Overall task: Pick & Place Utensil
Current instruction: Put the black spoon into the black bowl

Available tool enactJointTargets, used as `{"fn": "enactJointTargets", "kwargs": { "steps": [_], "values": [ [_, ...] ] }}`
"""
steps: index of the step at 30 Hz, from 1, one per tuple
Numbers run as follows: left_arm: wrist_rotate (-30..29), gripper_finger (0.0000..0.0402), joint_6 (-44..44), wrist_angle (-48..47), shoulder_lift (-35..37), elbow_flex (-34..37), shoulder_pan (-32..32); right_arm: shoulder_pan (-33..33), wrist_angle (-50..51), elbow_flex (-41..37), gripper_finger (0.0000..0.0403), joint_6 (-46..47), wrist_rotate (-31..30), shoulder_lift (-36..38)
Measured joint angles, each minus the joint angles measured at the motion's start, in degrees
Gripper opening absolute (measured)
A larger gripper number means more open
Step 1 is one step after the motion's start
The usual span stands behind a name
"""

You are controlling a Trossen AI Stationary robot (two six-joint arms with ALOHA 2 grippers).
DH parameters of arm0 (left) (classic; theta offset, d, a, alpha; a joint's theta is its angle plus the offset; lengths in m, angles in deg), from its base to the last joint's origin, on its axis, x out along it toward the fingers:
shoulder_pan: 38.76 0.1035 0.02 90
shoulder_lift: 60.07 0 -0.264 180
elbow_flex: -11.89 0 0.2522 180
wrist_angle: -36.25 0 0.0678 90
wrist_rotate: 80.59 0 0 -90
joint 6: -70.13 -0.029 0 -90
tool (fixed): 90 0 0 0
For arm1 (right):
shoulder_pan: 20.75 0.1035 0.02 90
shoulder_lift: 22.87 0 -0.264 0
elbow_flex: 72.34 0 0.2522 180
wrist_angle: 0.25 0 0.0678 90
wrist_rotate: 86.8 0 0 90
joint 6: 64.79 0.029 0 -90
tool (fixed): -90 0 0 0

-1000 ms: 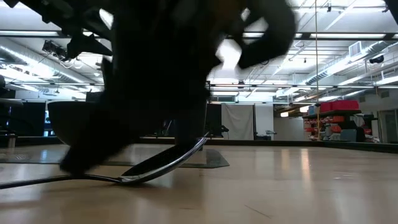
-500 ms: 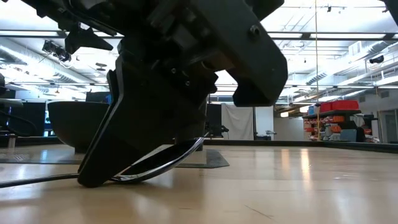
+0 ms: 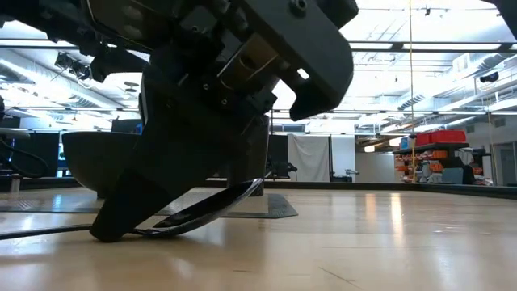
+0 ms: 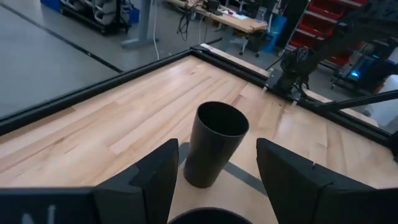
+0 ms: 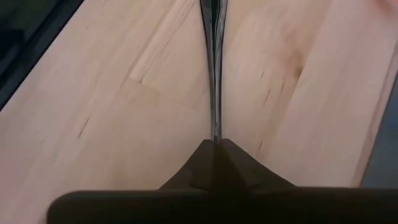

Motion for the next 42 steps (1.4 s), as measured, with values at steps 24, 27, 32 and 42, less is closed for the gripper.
{"fn": "enactJointTargets", "kwargs": {
  "steps": [24, 27, 32, 42],
  "values": [
    [-18.4, 0.022, 6.6, -8.5, 19.6, -0.3, -8.6, -9.0, -3.0, -0.1, 0.0018, 13.8, -37.8, 12.9],
    [-21.1, 0.022, 13.3, -8.7, 18.9, 1.6, -8.5, -10.5, -6.2, -0.1, 0.0018, 14.0, -38.5, 12.9],
    [-22.9, 0.022, 19.6, -6.6, 18.6, 3.9, -8.4, -12.1, -9.1, -0.1, 0.0018, 13.7, -40.4, 12.9],
    [-21.0, 0.022, 19.6, 3.4, 14.4, 7.4, -8.5, -13.9, -13.0, -0.1, 0.0018, 13.5, -40.1, 12.9]
  ]
}}
